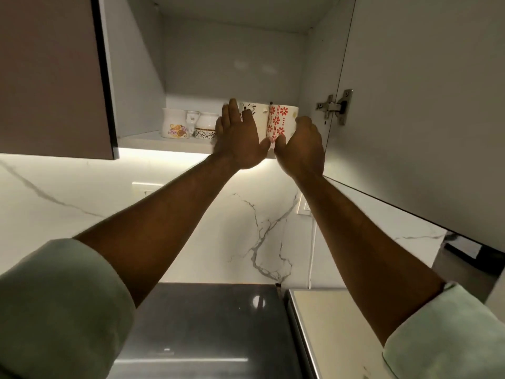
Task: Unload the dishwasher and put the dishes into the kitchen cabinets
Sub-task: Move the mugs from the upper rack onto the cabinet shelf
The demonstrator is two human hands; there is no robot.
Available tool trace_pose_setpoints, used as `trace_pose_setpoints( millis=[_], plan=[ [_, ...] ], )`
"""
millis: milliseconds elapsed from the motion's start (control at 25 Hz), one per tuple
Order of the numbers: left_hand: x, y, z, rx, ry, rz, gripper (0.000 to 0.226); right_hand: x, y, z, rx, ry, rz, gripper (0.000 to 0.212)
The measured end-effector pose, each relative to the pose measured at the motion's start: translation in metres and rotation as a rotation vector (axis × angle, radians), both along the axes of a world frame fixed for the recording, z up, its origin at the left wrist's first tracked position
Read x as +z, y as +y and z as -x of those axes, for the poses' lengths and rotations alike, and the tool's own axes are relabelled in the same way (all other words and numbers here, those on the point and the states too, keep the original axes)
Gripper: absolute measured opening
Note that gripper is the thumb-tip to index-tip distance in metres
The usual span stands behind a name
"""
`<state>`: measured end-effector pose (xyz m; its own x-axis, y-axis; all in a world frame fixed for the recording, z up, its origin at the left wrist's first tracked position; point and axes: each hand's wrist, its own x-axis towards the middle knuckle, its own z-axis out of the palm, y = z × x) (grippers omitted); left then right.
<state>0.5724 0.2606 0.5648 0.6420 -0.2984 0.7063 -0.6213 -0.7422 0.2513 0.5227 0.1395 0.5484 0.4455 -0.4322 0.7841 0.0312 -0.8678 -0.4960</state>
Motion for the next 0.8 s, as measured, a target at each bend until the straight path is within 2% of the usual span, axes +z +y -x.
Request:
trace_pose_setpoints(
  millis=[120, 400, 600, 800],
  plan=[
    [-0.023, 0.017, 0.029, 0.005, -0.018, 0.019, 0.081, -0.026, 0.015, 0.027, 0.035, -0.093, -0.004, 0.050],
    [-0.113, 0.058, 0.098, -0.037, 0.086, -0.020, 0.076, -0.108, 0.046, 0.095, 0.078, -0.098, -0.037, 0.045],
    [-0.194, 0.086, 0.145, -0.071, 0.259, -0.028, 0.077, -0.193, 0.071, 0.147, 0.062, 0.004, -0.086, 0.045],
    [-0.295, 0.115, 0.208, -0.158, 0.470, -0.119, 0.075, -0.299, 0.105, 0.216, -0.001, 0.149, -0.164, 0.044]
  ],
)
